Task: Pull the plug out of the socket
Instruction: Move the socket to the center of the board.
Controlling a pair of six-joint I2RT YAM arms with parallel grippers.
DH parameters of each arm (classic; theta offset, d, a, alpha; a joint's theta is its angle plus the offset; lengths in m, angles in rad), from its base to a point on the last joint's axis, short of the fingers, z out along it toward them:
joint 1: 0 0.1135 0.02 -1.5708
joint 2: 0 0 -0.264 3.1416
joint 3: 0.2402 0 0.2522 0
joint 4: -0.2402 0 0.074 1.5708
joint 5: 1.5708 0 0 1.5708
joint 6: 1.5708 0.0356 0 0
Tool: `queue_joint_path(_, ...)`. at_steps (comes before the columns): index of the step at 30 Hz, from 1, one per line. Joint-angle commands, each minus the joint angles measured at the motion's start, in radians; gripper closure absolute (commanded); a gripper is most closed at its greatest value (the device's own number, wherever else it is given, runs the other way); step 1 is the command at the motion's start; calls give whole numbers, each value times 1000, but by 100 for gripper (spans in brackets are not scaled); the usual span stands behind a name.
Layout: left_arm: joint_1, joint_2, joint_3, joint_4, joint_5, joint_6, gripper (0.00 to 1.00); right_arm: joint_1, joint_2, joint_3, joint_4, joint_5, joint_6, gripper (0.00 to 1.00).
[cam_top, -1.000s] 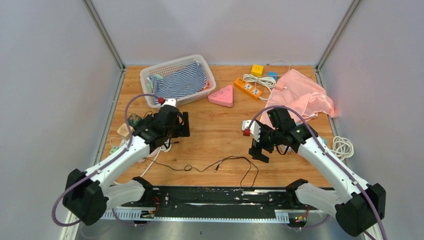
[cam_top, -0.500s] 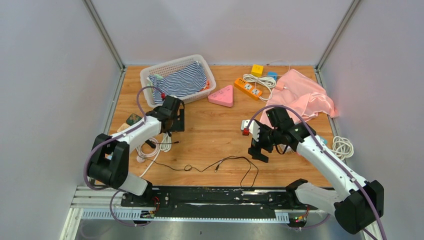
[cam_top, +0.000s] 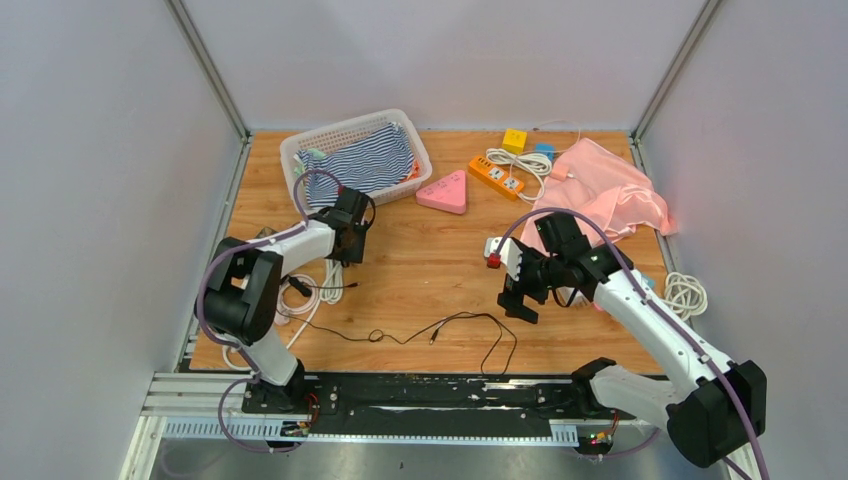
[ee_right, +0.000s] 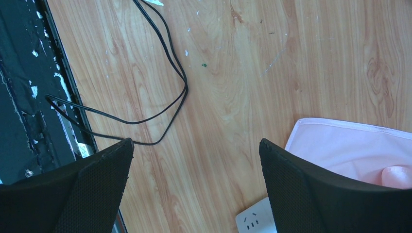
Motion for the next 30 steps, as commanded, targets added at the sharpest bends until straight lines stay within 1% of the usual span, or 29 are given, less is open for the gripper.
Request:
queue_joint_path(1,16,17,20,11,62,36,68,-15,5,12,-13,-8,11,0)
queue_joint_path(4,15,-9,4,13,84,32,76,-18,-1,12,-13,-8,11,0)
queue_joint_path(8,12,-80,-34,18,168,8,82,-24,-14,12,-13,-9,10,0)
queue_joint_path(12,-13,-171,-87,44,271,-30,85,-24,-25,12,-15,-10,10,0)
queue_joint_path(16,-83,-228,-100,58,330,-52,86,-25,-32,12,-15,-11,10,0)
queue_joint_path(25,-230,-197,-70,122,444,-111,89,-36,-47,10,-15,-12,10,0)
queue_joint_path(30,-318,-154,10,152,456,-143,90,-40,-44,9,-15,-13,11,0)
